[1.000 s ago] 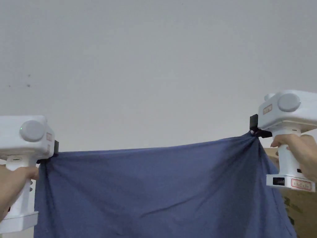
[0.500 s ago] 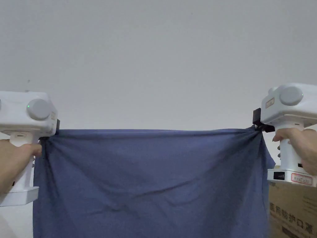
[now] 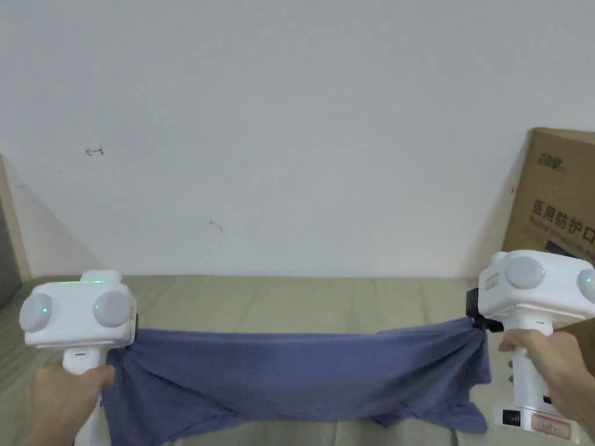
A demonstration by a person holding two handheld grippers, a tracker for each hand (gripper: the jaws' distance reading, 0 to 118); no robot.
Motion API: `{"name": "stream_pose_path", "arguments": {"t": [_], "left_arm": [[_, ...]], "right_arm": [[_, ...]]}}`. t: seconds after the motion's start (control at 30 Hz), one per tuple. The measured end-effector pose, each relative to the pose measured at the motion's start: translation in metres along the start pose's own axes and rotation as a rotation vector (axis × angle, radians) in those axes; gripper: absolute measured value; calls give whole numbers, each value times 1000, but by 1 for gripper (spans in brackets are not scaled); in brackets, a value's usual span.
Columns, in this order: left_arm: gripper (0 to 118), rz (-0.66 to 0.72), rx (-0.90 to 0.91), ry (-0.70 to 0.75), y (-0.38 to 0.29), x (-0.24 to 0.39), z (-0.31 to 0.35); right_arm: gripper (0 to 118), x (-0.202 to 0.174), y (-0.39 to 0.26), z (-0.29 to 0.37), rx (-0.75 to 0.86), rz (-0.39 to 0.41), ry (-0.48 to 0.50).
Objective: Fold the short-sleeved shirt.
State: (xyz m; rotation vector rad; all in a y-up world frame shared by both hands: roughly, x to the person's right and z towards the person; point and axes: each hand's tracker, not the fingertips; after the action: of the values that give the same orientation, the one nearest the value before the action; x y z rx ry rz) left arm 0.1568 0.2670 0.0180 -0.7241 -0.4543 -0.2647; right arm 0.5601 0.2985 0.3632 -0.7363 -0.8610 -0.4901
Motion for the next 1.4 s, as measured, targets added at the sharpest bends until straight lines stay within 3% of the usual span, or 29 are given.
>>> {"name": "stream_pose_path", "arguments": {"t": [0.13,0.3,0.6,0.77,0.9,1.07,1.23,1.27,1.3,1.37,1.4], "left_arm": [[4,-12,-124,-17,-74,-2,-40],[4,16,-110,-45,-120,-22,-24],[4,-10,-58,-64,-179,-58,91],[4,-113,-53,-47,-245,-79,162],[4,-105,-105,-60,-306,-99,213],[4,-110,-144,-82,-368,-116,251],[4,-71,-182,-101,-398,-126,257],[7,-59,-189,-102,-400,-126,258],[17,-54,-190,-109,-400,-127,259],[76,-59,-194,-101,-400,-125,261],[97,-66,-196,-101,-400,-125,261]], "right_arm": [[5,18,-80,-51,-178,1,-28],[5,51,-125,-46,-196,-20,11],[5,76,-200,51,-147,7,49],[5,99,-281,127,-181,-12,78],[5,119,-348,179,-206,-32,81],[5,135,-405,220,-199,-52,57],[5,137,-433,233,-216,-21,38],[5,138,-435,234,-214,-28,43],[5,140,-435,233,-207,-34,52],[17,138,-434,235,-185,-34,45],[35,136,-433,236,-182,-28,36]]}}
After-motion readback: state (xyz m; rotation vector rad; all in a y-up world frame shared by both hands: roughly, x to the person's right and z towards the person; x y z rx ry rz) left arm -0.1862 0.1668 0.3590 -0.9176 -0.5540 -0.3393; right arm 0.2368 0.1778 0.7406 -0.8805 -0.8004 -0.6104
